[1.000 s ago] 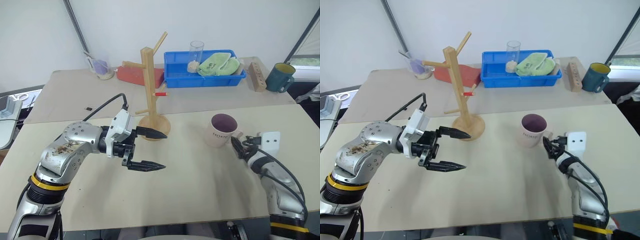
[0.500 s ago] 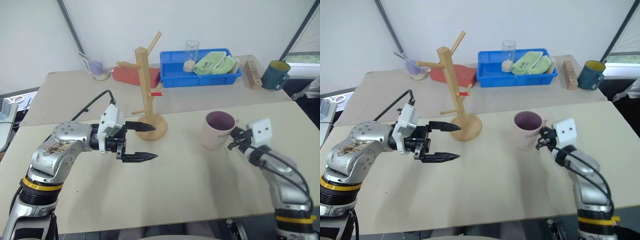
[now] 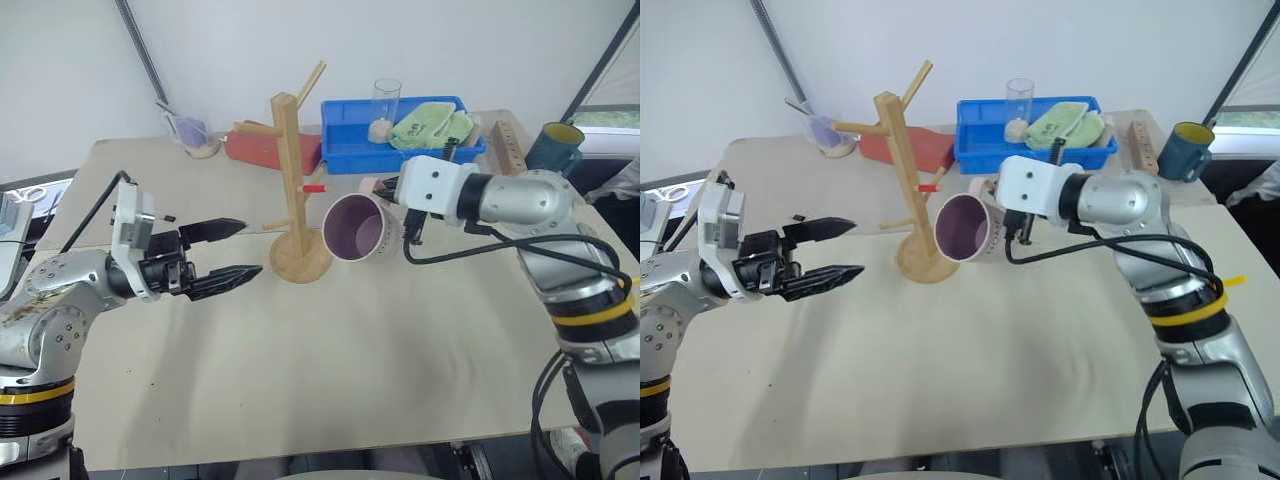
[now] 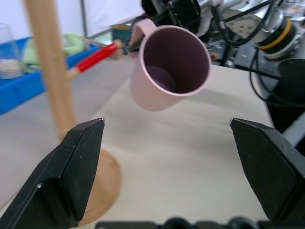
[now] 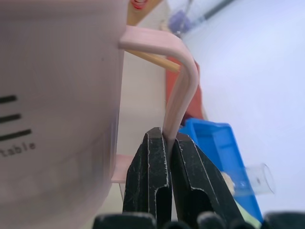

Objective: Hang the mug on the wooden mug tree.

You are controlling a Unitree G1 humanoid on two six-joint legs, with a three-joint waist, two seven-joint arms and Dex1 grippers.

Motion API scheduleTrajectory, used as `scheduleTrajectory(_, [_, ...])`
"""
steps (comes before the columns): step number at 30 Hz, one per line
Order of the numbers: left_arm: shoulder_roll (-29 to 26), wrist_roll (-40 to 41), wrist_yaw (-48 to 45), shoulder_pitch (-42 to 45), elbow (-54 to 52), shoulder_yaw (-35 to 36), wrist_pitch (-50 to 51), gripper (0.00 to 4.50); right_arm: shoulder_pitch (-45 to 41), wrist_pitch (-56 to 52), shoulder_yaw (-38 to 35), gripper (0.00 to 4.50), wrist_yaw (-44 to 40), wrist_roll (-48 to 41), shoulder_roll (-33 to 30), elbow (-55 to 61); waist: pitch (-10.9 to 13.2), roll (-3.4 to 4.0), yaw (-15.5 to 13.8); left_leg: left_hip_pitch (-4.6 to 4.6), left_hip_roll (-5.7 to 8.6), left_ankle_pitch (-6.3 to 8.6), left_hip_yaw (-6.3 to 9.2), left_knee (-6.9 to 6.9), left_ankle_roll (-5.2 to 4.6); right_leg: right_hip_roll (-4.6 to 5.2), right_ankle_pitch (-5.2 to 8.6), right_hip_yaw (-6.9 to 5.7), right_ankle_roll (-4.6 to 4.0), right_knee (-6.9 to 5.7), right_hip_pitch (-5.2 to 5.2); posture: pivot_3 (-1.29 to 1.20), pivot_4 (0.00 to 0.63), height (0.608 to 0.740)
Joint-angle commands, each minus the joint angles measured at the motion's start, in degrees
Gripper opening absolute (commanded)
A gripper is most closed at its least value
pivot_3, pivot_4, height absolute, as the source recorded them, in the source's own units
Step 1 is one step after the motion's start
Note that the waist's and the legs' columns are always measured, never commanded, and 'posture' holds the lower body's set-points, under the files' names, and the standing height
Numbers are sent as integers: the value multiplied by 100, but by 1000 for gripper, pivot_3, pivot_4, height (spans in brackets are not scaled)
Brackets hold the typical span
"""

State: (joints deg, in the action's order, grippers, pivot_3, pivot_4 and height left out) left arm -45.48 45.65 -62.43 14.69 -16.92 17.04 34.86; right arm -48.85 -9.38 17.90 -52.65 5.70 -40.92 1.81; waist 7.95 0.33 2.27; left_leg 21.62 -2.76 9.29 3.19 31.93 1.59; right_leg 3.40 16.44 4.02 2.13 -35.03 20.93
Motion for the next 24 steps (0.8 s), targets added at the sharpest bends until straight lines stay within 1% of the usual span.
scheduleTrajectory(1, [-65,0,156,55,-217,132,-97,4500,-502,424,19,34,-209,109,115,-385,-1,1,10,-1,0,0,-1,0,0,0,0,0,0,-1,0,0,150,740])
scheduleTrajectory(5, [-66,56,407,127,-461,94,32,4500,-948,782,203,34,-466,237,326,-880,-3,4,25,-6,-2,0,0,-6,0,-3,-3,1,-4,-10,5,0,150,740])
scheduleTrajectory(11, [16,155,796,364,-686,-54,235,4500,-1461,1155,365,34,-605,449,737,-1531,-3,5,35,-19,-5,0,1,-8,0,-9,-6,5,-4,-23,4,0,150,740])
scheduleTrajectory(16, [62,251,979,498,-738,-122,341,4500,-1708,1370,429,34,-669,634,942,-1919,-3,5,37,-22,-5,0,1,-7,0,-11,-14,7,8,-32,5,0,150,740])
scheduleTrajectory(21, [129,241,1124,451,-599,-61,255,4500,-1852,1325,441,34,-747,689,1164,-2110,-3,5,42,-25,-5,0,2,-8,0,-13,-15,8,8,-39,6,0,150,740])
scheduleTrajectory(24, [148,191,1058,386,-512,-69,168,4500,-1883,1342,481,34,-815,735,1226,-2197,-3,5,40,-25,-5,0,2,-7,0,-14,-18,11,14,-52,7,0,150,740])
